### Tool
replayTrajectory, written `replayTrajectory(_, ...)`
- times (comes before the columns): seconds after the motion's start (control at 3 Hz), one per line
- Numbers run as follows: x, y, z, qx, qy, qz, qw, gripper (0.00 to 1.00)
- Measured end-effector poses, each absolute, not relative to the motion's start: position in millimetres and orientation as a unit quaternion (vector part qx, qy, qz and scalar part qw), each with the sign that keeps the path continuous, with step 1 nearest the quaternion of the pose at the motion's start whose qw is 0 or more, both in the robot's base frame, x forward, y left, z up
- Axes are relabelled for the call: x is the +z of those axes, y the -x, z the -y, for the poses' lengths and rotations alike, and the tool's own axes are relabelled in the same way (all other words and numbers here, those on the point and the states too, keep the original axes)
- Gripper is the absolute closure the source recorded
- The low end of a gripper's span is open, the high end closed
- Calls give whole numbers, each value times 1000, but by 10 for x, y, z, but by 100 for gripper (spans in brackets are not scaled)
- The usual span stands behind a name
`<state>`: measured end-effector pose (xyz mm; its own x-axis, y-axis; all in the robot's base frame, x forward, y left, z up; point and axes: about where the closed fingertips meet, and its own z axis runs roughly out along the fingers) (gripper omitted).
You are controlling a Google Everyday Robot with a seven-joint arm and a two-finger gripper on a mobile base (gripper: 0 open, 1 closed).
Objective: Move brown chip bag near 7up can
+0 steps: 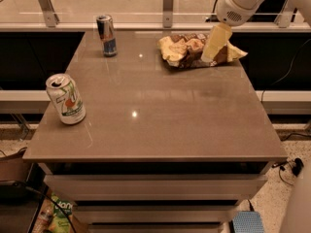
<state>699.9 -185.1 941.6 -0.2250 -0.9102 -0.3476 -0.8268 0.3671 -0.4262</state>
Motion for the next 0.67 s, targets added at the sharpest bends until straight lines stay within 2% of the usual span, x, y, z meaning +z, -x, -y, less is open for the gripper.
replayTrajectory(0.67,9085,-7298,1874,-51,557,-784,270,0)
